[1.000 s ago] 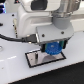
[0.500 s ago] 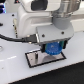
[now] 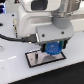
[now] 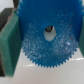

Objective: Insert the blue gear onto the right peg, followed by the red gear

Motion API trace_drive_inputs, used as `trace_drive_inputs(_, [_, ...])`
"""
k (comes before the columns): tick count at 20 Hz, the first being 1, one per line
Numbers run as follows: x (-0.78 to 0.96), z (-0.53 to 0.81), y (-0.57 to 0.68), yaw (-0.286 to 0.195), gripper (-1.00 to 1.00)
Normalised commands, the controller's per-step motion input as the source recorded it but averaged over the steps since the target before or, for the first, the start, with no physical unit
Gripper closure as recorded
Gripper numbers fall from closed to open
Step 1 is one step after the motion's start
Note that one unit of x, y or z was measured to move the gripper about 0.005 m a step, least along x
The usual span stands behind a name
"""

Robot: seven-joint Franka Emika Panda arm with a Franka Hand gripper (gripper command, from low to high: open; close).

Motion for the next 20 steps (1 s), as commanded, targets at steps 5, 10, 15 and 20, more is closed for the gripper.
trace_drive_inputs(5, [0.28, -0.09, -0.06, 0.0, 1.0])
trace_drive_inputs(10, [0.26, -0.1, -0.02, 0.0, 1.0])
trace_drive_inputs(15, [0.21, -0.22, 0.07, 0.0, 1.0])
trace_drive_inputs(20, [0.1, -0.12, 0.04, 0.0, 1.0])
